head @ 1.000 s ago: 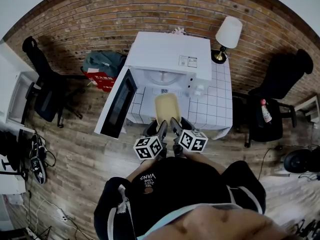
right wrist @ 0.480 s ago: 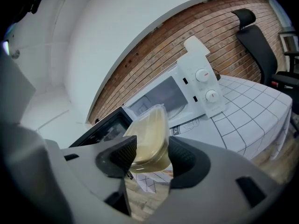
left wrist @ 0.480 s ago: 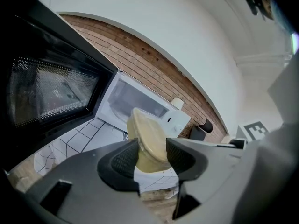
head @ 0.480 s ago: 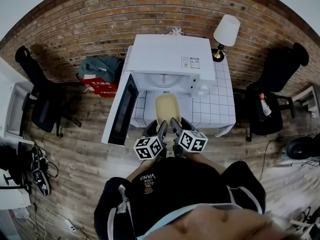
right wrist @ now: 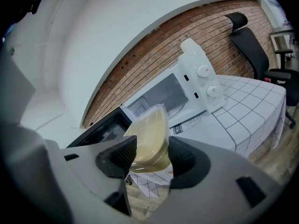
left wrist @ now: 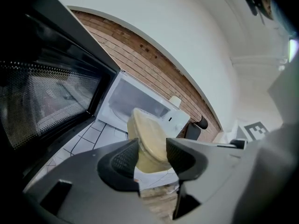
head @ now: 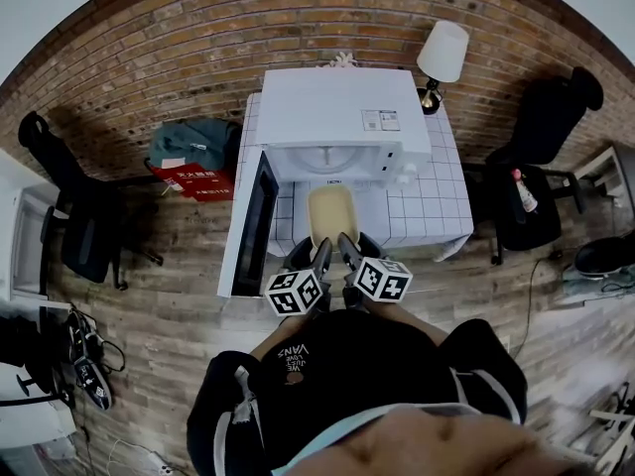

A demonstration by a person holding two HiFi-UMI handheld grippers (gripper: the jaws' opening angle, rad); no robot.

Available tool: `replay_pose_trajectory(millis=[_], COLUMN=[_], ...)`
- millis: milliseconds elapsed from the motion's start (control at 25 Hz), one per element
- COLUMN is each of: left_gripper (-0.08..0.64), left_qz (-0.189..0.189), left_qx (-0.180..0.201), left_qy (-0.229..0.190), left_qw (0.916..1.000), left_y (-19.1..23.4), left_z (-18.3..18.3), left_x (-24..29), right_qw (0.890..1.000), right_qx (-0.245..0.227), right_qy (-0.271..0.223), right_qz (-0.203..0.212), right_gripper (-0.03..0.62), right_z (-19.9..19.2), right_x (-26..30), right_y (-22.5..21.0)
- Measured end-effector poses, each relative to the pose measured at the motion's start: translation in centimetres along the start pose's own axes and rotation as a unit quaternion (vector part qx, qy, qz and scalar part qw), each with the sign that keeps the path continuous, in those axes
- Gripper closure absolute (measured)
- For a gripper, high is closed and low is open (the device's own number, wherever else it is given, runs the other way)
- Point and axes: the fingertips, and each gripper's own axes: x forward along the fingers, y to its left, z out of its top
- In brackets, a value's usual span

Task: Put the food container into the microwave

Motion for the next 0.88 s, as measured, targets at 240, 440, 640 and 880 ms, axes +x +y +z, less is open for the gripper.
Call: replay_pose_trajectory(millis=[240,440,640,880], left_gripper=[0.370,0.370,0.370,0.370], left_qz=[-0.016,-0.025,-0.031,-0.026], left_qx=[0.005,0.005,0.008,0.010], left_qy=[0.007,0.013,0.013,0.014], left_qw=[0.9998,0.9996,0.9994,0.9995], left_y=[1.0,1.6,2.0,2.7], left_z=[0.4,0.4,0.9,1.2], left_x=[-0.2,-0.3,0.2,1.0], right_qw=[1.000,1.000,0.999,1.000], right_qx=[0.002,-0.001,0.001,0.005], right_qy=[-0.011,-0.013,-0.022,-0.020], right_qz=[-0.012,-0.020,-0.023,-0.020], right_gripper=[0.391,0.391,0.391,0.391], right_z=[-0.5,-0.9,-0.5,-0.5], right_x=[0.5,0.8,1.4,2.5], right_y=[0.7,1.0,1.1,0.8])
